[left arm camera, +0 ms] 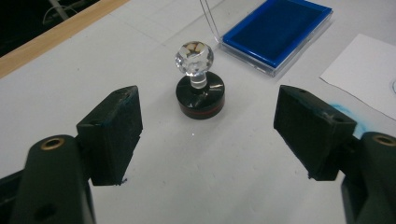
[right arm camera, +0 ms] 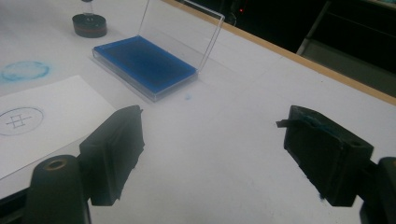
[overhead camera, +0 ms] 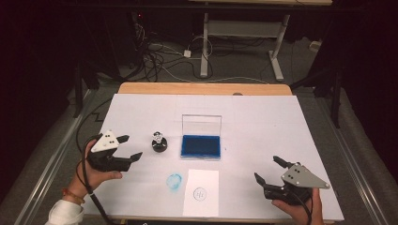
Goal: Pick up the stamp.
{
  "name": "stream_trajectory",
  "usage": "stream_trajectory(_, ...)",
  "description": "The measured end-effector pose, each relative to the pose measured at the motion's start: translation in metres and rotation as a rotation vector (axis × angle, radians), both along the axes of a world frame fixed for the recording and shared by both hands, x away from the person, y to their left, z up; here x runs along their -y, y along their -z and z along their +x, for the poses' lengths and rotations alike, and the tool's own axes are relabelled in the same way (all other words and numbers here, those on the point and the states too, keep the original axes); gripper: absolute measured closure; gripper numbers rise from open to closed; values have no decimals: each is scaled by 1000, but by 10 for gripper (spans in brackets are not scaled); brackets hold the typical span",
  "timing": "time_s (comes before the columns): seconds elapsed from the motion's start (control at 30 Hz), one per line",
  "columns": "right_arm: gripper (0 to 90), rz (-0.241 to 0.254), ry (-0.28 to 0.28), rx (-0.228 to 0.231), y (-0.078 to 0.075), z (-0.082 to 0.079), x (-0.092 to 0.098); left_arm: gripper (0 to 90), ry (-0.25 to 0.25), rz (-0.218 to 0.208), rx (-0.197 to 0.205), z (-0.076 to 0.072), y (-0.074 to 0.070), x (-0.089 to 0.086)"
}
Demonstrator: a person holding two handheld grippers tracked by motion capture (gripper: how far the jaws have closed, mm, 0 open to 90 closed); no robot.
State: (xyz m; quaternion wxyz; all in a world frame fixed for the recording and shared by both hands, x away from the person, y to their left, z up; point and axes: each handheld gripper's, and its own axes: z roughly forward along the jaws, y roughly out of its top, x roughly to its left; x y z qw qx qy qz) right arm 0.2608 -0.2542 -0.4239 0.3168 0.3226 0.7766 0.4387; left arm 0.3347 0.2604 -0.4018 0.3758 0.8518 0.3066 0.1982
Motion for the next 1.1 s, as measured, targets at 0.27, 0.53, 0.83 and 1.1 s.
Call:
stream_trajectory(0.27, 204, -18, -5, -2, 1, 0, 0, 229, 12, 31, -60, 26, -1, 19)
stream_trajectory(0.53, 205, -26, -2, -13, 3, 1, -1, 236, 14, 76, -100, 41, 4, 27)
stream_trajectory(0.83, 206, -43, -6, -26, 5, 2, -4, 236, 12, 90, -119, 55, 11, 37)
stream_trajectory(1.1, 209, -55, -2, -21, 5, 1, -3, 236, 10, 102, -148, 69, 19, 49)
